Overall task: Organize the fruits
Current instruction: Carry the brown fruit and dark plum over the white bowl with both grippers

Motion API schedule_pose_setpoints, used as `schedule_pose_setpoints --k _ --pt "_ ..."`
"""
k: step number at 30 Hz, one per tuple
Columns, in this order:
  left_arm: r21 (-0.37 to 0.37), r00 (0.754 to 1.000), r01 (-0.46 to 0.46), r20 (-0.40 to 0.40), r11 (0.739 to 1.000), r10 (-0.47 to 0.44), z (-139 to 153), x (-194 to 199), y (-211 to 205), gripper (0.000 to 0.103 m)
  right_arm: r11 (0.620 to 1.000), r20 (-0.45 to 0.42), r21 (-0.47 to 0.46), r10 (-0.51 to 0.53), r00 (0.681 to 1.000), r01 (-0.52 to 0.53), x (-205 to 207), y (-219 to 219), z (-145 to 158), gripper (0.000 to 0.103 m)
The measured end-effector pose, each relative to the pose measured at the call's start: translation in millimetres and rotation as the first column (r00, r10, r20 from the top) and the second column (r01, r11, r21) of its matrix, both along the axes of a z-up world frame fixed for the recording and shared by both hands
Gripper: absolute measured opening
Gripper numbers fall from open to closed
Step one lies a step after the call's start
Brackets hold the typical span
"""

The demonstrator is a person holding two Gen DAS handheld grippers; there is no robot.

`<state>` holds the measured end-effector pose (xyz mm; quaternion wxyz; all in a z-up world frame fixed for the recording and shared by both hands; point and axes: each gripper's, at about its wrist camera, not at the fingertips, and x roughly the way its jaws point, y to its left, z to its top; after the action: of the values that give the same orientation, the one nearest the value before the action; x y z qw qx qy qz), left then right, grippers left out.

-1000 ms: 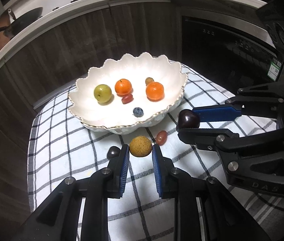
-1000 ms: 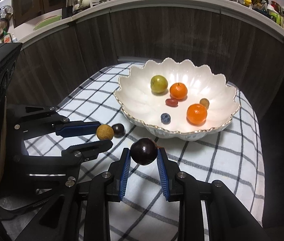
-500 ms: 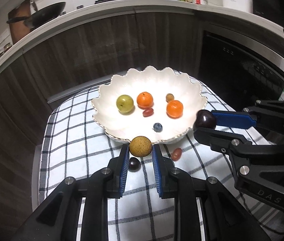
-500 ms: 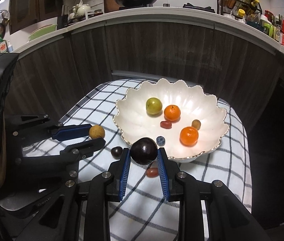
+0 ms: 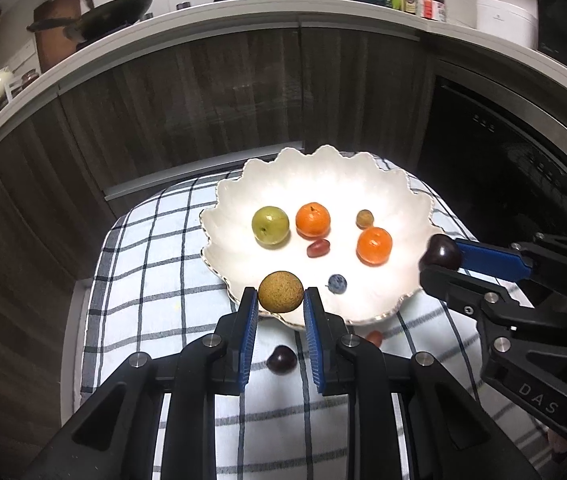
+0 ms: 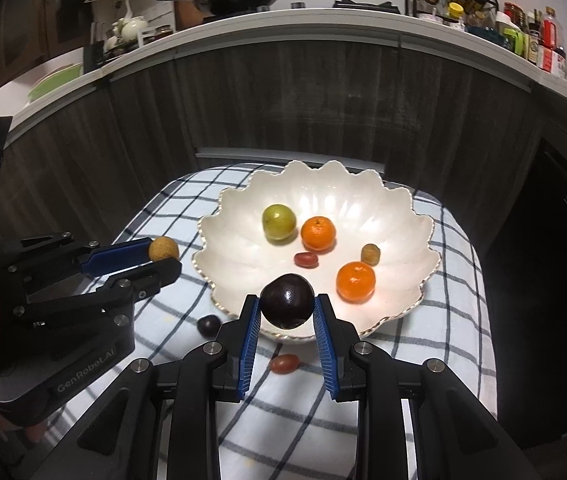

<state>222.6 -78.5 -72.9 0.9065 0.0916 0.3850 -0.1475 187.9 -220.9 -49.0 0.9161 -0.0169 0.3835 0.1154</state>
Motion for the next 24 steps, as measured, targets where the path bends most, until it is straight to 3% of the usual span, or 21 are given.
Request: schedule_pose_setpoints --k 13,24 --pt "-0.001 0.998 -0.060 -0.029 0.998 0.060 -9.5 37.3 -4.2 0.024 0.996 -0.070 0.014 -0.091 0.993 0.092 35.2 -12.3 -16.3 0.029" --pt "0.012 0.995 -0.056 -0.081 0.998 0.057 -27.6 62.2 -14.9 0.024 0.991 -0.135 0.000 -0.129 0.982 0.130 54.3 -13.2 -33.6 0.029"
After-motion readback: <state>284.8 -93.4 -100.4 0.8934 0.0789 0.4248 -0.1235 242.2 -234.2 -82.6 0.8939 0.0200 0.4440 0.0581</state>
